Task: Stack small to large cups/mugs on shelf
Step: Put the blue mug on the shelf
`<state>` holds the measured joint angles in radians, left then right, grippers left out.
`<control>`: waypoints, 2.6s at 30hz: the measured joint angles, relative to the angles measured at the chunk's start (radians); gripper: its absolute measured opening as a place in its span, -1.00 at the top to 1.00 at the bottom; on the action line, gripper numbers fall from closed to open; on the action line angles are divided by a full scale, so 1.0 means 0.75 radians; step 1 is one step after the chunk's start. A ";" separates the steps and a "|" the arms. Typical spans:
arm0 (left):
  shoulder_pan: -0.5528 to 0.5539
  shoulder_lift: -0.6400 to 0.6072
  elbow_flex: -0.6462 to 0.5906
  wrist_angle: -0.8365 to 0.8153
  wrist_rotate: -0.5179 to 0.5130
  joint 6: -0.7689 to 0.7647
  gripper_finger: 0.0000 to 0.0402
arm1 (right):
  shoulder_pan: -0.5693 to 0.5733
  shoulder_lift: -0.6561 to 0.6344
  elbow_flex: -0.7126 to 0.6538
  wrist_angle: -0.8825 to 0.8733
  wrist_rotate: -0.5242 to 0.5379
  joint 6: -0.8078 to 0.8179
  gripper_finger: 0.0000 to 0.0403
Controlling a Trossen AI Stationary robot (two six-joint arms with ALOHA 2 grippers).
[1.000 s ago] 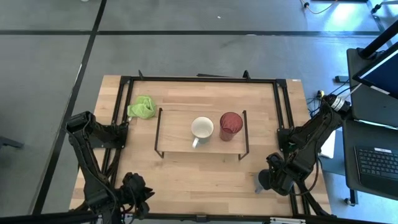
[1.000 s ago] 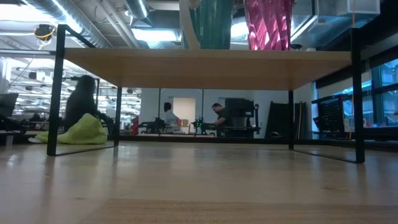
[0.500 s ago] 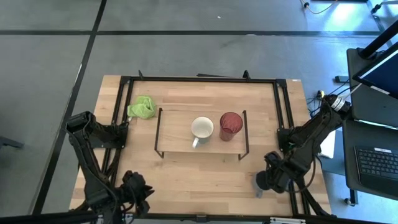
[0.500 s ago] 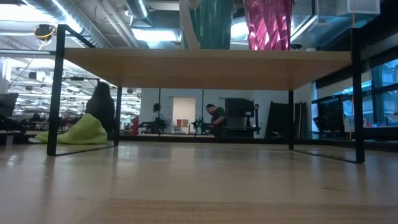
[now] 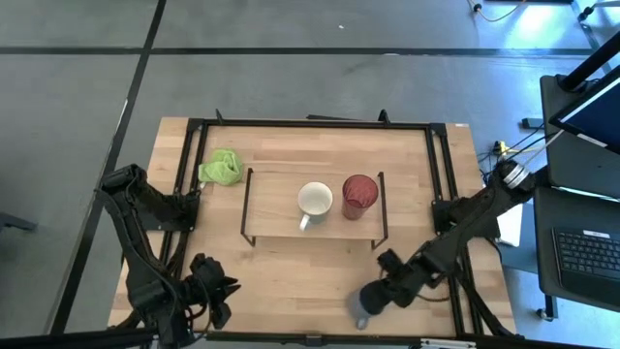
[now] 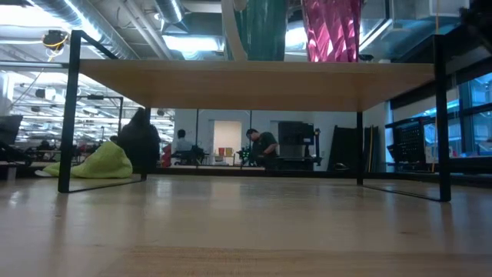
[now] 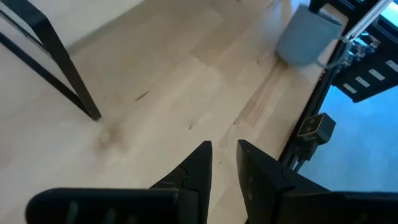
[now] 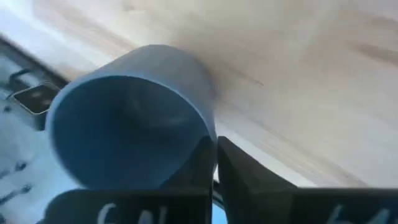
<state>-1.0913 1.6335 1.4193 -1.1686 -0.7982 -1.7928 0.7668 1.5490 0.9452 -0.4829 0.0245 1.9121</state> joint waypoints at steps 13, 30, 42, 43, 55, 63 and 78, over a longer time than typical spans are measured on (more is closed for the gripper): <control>0.055 -0.035 0.000 0.001 0.111 0.166 0.66 | -0.257 0.310 0.508 -0.211 0.087 -0.695 0.92; 0.091 -0.035 0.000 -0.021 0.090 0.208 0.66 | -0.356 0.435 0.664 -0.113 0.036 -0.861 0.72; 0.084 -0.034 -0.143 0.106 0.251 0.172 0.66 | -0.355 0.433 0.667 -0.164 0.036 -0.877 0.70; 0.076 -0.033 -0.211 0.185 0.310 0.144 0.66 | -0.354 0.433 0.667 -0.171 0.036 -0.880 0.70; -0.068 -0.027 -0.530 0.849 0.141 -0.270 0.71 | -0.324 0.391 0.665 -0.187 0.081 -0.831 0.54; -0.053 0.010 -0.582 1.051 0.063 -0.362 0.65 | -0.323 0.363 0.665 -0.219 0.104 -0.840 0.26; 0.009 0.064 -0.700 1.405 0.038 -0.250 0.55 | -0.301 0.355 0.665 -0.231 0.118 -0.830 0.08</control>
<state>-1.0848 1.6814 0.8940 -0.1149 -0.7697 -1.9804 0.5407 1.8153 1.4437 -0.6561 0.1131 1.2899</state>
